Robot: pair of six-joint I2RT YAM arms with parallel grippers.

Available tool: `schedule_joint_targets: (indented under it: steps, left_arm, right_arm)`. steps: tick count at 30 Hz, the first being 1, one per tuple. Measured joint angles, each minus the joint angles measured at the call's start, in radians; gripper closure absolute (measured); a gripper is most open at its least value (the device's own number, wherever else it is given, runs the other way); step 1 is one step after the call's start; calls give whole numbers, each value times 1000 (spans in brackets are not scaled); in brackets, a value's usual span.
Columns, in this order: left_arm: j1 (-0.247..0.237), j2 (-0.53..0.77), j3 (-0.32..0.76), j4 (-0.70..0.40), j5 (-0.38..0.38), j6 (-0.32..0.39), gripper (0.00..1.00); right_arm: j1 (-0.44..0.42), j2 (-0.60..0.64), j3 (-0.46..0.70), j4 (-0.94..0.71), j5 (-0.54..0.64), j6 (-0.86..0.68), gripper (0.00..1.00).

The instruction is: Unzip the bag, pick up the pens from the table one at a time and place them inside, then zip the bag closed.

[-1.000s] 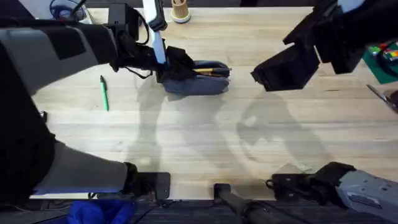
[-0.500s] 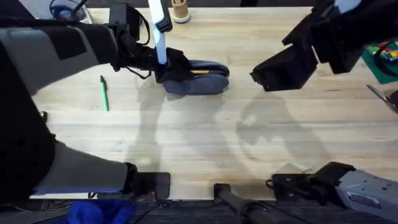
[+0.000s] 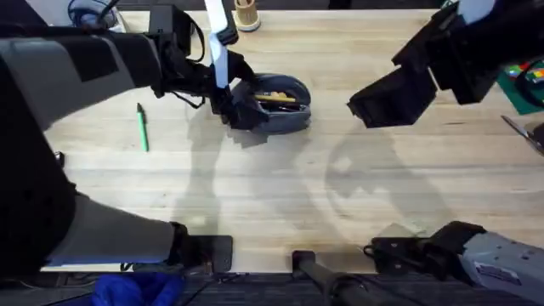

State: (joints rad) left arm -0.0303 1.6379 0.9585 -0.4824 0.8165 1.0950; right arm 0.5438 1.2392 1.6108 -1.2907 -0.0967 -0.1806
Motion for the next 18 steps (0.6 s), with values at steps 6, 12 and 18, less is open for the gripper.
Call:
schedule_joint_targets:
  steps: [6,12,18]
  left_arm:
    - [0,-3,0,-1,2,-1,9]
    - [3,-63,0,-8,-7,-29,8]
    - [41,-174,0,-47,-73,-150,6]
  right_arm:
    - [0,0,0,0,4,0,3]
    - [0,0,0,0,4,0,4]
    - [0,0,0,0,4,0,3]
